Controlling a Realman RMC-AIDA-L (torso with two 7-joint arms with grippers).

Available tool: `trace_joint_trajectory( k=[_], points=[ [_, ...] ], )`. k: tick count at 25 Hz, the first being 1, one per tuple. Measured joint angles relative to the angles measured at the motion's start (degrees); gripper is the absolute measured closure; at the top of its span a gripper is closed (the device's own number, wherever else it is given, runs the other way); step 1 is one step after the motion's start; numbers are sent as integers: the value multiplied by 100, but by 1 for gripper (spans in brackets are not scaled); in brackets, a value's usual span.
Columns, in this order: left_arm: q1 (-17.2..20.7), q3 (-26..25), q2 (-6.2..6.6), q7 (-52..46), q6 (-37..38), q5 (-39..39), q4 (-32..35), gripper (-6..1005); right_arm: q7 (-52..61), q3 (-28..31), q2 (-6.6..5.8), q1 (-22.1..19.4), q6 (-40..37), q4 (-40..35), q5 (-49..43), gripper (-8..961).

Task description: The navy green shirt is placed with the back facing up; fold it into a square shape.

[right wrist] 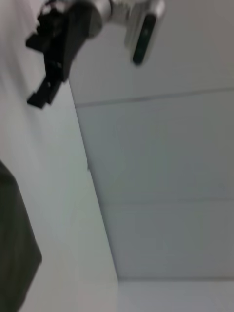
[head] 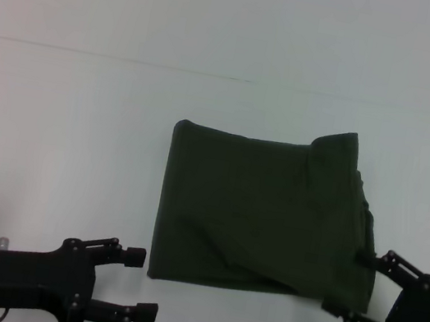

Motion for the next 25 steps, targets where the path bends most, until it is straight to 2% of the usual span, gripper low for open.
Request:
trace_joint_trajectory(
  k=[4,9,14,20,25],
  points=[
    [-13,-18,-55,4,-69,0,9,51,-38,177,12,230,201,262,-7,150],
    [7,81,-26,15,58,52,49,50,-326,90,1,438,194,297,-367,67],
    [101,52,37,36,37,174,74,50,-432,89,-31,288,111,242,-453,51],
    [146,-24,21,69,-303,343,79,50,-522,100,-11,17,194,135,-616,51],
    [149,-194,5,77,-296,318,82,51,-525,141,-18,-22,268,130,-650,50]
  ],
)
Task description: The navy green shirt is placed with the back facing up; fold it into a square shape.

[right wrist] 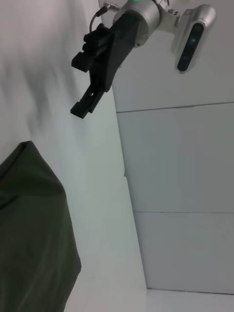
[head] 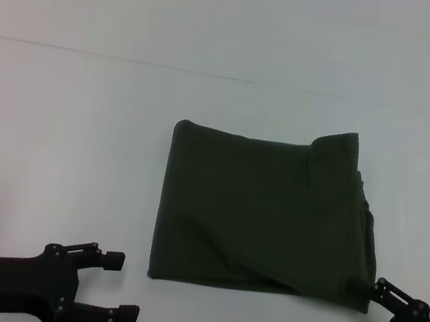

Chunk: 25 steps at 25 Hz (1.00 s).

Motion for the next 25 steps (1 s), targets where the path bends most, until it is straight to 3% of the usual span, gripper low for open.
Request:
trace_joint_trajectory(
  k=[25],
  points=[
    [-5,-314,-55,44,300,-73,59,51,-59,6,16,135,-56,54,36,49]
  ],
)
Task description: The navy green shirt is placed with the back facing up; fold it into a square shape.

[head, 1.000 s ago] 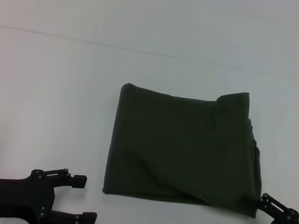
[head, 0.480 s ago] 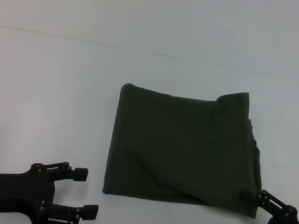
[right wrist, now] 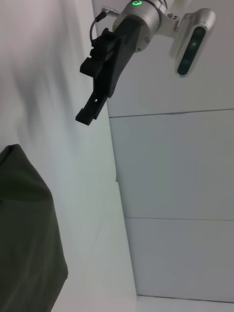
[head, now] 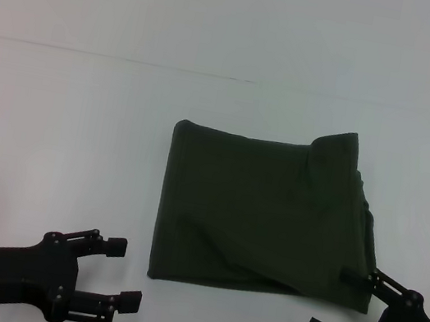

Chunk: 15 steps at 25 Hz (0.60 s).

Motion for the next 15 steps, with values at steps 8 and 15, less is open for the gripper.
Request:
trace_joint_trajectory(
  k=[8,15],
  points=[
    [-1,-44,-5,60,21,0,0,50,11,1,7,21,-14,0,14,50],
    [4,-127,-74,180,3,25,29,50,32,1,0,19,-37,0,33,51]
  ],
)
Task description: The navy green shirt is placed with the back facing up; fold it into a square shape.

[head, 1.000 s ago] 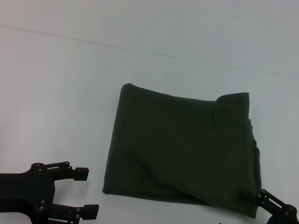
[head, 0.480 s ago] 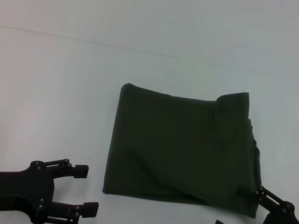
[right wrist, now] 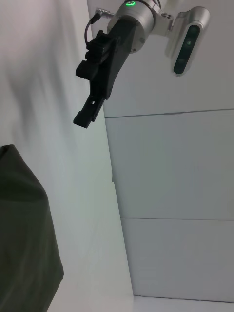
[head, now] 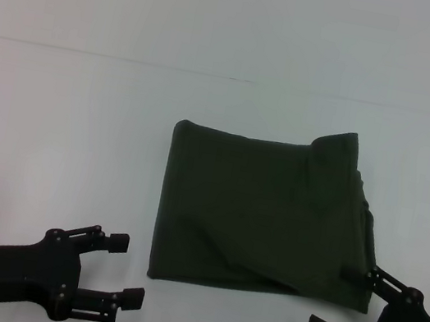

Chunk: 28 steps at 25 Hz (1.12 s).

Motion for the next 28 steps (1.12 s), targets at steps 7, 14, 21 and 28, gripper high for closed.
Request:
trace_joint_trajectory(
  k=[7,14,21,28],
  points=[
    [0,0,-2,4,-2,-17,25,50,18,0,9,9,-4,2,53,50],
    [13,-7,-12,4,13,-23,31,51,80,-5,9,40,-9,9,62,50],
    [17,-24,-6,4,14,-25,32,51,172,17,17,68,39,25,190,50],
    [-13,-73,-11,7,18,-26,32,51,1584,0,4,474,552,85,620,49]
  ],
)
